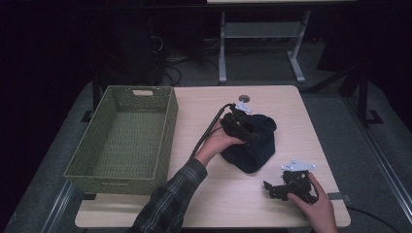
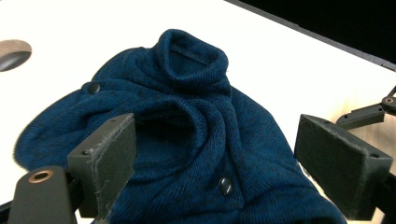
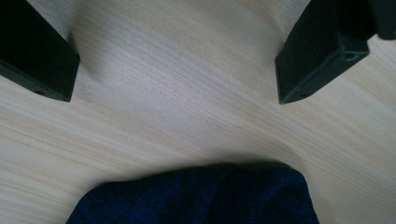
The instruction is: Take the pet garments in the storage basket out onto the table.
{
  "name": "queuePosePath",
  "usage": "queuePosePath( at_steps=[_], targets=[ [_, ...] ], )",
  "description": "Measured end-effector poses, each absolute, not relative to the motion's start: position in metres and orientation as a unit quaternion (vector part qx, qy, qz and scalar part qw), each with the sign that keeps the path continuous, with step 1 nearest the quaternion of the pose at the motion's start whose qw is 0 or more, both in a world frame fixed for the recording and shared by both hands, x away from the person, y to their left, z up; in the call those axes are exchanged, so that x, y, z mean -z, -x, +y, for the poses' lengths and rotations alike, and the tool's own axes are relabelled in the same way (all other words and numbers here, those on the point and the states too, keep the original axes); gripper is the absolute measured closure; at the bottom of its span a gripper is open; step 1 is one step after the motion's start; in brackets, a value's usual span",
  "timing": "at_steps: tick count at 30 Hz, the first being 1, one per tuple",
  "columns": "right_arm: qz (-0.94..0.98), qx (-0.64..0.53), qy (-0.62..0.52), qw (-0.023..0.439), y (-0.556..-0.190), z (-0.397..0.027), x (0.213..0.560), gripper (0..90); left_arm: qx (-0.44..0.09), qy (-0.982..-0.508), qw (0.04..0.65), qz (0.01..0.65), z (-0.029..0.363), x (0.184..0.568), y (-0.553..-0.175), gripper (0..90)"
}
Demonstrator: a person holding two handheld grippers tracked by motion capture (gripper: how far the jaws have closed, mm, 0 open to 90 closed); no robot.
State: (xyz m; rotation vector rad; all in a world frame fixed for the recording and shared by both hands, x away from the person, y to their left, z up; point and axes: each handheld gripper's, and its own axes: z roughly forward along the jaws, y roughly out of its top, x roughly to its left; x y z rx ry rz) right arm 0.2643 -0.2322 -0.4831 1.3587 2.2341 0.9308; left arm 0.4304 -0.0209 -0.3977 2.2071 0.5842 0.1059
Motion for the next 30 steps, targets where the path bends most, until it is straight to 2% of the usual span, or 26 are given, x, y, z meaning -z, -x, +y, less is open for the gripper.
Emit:
queuePosePath(
  at_steps=[15, 30],
  targets=[
    [0.791, -0.33, -0.483, 0.18, -0.264, -0.232, 0.483, 0.0, -0.073, -0.873, 0.424, 0.229, 0.017, 0.371, -0.409, 12.9],
    [0.792, -0.329, -0.481, 0.181, -0.264, -0.232, 0.483, 0.0, -0.09, -0.859, 0.434, 0.256, 0.061, 0.372, -0.387, 13.0]
  ],
)
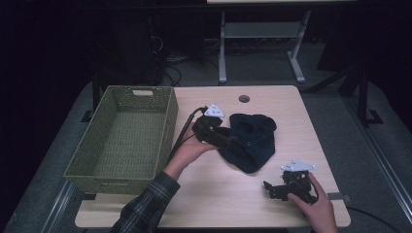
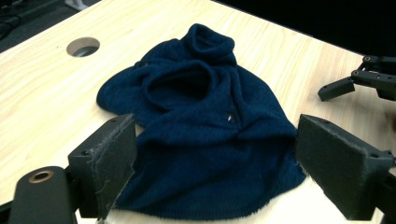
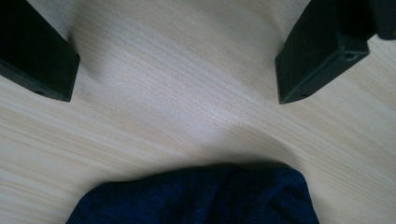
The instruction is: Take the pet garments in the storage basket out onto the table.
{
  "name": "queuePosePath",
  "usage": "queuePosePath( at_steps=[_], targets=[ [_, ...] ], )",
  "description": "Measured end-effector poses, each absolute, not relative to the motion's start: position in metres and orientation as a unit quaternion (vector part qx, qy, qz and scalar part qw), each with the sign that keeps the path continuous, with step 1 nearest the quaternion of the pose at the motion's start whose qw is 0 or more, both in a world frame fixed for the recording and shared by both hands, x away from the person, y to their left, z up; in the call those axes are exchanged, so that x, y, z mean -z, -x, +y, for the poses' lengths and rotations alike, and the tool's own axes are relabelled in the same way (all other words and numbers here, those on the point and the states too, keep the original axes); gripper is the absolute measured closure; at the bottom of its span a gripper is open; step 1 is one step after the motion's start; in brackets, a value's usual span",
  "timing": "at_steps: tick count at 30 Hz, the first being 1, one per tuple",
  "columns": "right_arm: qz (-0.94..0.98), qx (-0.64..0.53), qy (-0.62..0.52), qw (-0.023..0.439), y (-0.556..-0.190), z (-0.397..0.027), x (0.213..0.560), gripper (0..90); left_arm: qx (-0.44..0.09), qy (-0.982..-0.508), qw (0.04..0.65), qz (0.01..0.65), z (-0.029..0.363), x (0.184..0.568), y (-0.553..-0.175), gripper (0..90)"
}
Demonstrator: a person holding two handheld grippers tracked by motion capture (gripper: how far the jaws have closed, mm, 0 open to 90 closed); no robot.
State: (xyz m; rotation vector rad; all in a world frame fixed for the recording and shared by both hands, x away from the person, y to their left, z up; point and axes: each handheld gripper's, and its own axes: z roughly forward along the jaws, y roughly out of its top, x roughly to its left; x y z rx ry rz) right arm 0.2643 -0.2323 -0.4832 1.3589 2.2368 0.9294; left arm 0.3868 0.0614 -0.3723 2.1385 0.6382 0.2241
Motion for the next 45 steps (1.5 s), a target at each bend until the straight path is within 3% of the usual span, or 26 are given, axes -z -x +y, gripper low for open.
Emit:
queuePosePath(
  at_steps=[32, 45],
  targets=[
    [0.792, -0.329, -0.481, 0.181, -0.264, -0.232, 0.483, 0.0, -0.101, -0.85, 0.43, 0.288, 0.101, 0.417, -0.331, 13.3],
    [0.793, -0.329, -0.48, 0.183, -0.265, -0.232, 0.483, 0.0, -0.105, -0.864, 0.391, 0.299, 0.108, 0.449, -0.314, 13.2]
  ],
)
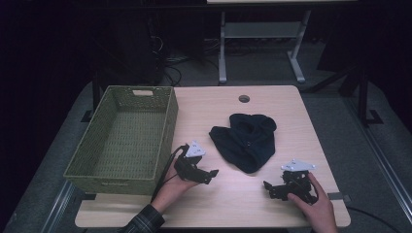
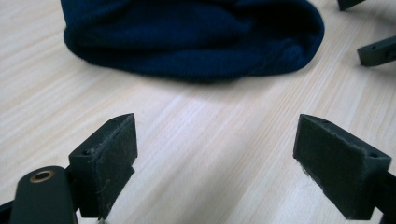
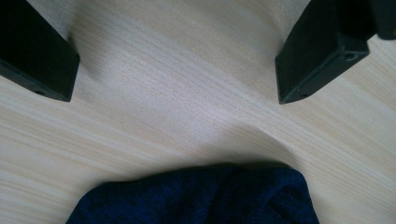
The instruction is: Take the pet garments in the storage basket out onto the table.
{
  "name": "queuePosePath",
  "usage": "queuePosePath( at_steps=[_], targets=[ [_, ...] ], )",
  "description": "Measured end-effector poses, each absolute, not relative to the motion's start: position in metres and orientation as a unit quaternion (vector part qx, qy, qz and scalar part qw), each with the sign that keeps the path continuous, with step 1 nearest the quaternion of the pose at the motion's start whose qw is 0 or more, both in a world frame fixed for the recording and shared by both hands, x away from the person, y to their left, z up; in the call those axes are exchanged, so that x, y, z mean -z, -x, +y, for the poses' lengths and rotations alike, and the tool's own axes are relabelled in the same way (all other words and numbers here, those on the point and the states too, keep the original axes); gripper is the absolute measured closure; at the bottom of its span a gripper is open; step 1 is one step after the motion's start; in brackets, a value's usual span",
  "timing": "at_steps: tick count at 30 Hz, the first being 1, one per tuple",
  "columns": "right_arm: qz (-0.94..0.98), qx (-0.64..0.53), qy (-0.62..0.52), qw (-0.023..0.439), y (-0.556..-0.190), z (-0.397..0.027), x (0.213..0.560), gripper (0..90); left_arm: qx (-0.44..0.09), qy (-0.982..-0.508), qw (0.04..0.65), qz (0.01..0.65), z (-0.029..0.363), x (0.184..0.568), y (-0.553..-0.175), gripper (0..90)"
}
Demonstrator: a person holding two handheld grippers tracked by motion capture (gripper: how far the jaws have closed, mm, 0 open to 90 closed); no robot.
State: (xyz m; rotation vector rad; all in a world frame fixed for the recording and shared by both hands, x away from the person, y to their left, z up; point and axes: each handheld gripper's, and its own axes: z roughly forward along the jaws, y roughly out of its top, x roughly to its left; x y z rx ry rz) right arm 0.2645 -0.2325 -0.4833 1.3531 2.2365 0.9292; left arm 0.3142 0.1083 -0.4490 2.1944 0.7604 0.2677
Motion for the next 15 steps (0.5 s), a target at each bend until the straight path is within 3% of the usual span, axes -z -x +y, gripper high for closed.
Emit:
queuePosePath(
  at_steps=[15],
  targets=[
    [0.793, -0.329, -0.48, 0.182, -0.265, -0.232, 0.483, 0.0, -0.117, -0.876, 0.358, 0.3, 0.106, 0.475, -0.31, 12.8]
  ],
)
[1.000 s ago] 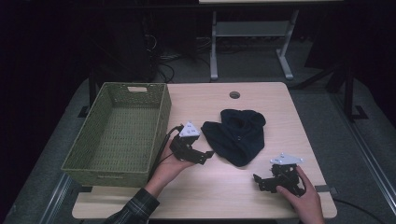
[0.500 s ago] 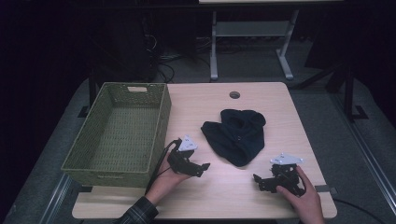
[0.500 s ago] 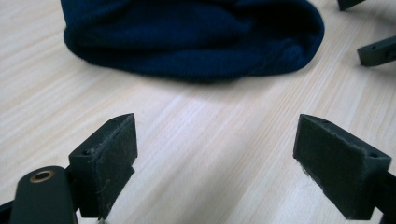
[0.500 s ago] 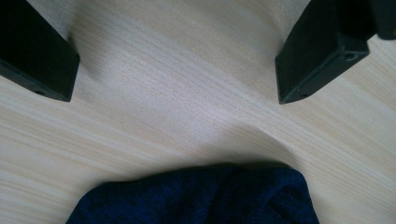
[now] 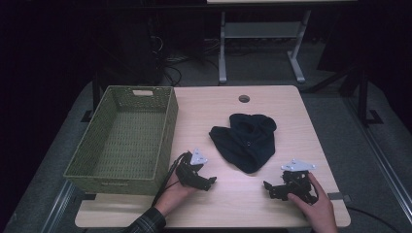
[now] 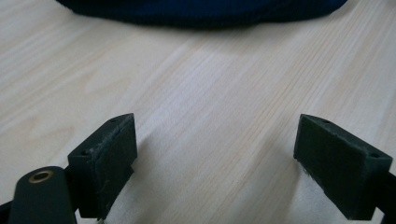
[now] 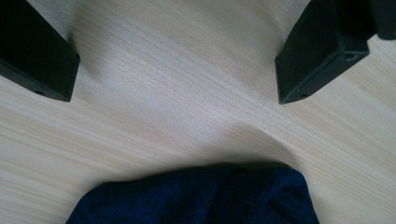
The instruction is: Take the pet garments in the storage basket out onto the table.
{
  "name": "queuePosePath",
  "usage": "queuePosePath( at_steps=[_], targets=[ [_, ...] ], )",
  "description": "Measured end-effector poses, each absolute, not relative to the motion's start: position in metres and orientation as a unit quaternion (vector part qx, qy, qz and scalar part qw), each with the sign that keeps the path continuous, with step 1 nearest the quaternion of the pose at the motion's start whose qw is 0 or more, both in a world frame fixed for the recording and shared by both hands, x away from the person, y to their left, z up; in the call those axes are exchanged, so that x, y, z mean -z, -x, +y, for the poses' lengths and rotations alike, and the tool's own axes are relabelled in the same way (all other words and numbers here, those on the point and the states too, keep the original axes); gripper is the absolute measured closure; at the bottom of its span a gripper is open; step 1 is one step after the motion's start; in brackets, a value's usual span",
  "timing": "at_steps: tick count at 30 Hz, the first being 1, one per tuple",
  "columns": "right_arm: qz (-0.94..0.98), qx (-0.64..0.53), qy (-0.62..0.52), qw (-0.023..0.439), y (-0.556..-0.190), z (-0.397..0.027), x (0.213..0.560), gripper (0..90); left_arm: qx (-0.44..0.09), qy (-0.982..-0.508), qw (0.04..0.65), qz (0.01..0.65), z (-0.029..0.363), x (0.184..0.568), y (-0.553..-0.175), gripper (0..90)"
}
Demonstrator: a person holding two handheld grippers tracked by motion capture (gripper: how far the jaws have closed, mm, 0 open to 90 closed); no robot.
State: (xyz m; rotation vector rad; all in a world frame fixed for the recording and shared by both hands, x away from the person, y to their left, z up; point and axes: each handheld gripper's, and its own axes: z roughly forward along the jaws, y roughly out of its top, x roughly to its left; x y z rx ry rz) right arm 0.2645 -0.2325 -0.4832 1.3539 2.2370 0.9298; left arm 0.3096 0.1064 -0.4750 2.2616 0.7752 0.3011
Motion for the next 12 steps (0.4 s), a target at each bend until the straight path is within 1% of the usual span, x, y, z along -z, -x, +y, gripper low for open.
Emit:
queuePosePath(
  at_steps=[3, 12],
  targets=[
    [0.793, -0.329, -0.48, 0.182, -0.2645, -0.2325, 0.4832, 0.0, -0.124, -0.873, 0.371, 0.293, 0.1074, 0.4784, -0.3081, 12.6],
    [0.792, -0.33, -0.48, 0.182, -0.2645, -0.2323, 0.4833, 0.0, -0.125, -0.872, 0.369, 0.296, 0.1078, 0.4782, -0.3078, 12.7]
  ],
)
